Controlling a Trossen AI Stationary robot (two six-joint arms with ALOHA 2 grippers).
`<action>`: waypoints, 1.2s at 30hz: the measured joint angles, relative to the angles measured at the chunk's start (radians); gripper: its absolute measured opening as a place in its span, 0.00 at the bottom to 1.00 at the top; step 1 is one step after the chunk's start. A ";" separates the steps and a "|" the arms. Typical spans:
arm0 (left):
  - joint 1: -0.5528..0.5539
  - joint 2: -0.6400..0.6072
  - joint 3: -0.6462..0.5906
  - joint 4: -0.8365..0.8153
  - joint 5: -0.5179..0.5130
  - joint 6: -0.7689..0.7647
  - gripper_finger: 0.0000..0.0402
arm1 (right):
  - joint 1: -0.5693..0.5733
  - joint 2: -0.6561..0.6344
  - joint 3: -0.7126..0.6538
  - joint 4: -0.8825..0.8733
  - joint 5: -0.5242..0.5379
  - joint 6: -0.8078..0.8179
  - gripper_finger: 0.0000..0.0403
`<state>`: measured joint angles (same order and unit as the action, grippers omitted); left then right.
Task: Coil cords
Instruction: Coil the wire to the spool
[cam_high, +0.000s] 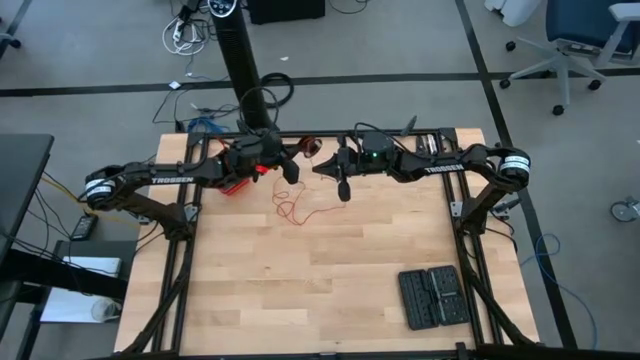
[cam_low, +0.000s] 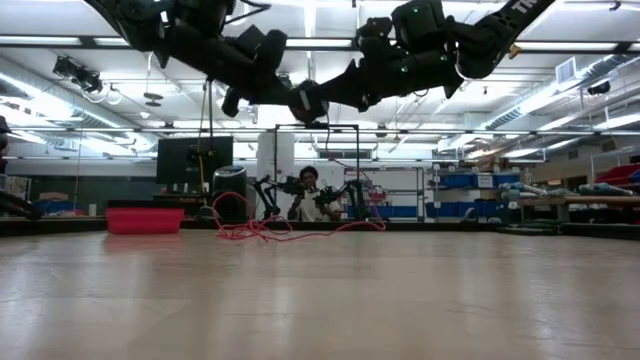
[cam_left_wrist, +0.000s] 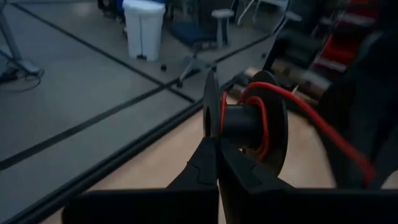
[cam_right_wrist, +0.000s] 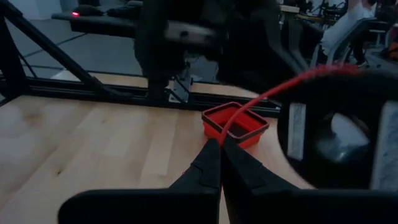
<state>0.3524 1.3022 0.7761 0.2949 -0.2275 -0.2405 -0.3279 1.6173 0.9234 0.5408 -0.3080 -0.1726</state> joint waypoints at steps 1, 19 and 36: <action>-0.002 0.000 0.000 0.016 0.000 0.000 0.00 | 0.000 0.000 -0.005 0.001 0.000 -0.004 0.00; -0.014 0.001 0.000 0.182 0.158 -0.086 0.00 | -0.088 0.081 -0.024 -0.011 0.025 -0.006 0.00; -0.012 0.000 0.001 -0.081 0.105 0.104 0.00 | -0.206 0.072 -0.024 -0.126 -0.088 0.011 0.08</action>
<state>0.3401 1.3022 0.7769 0.2142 -0.1227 -0.1369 -0.5343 1.6894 0.8993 0.4145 -0.3964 -0.1621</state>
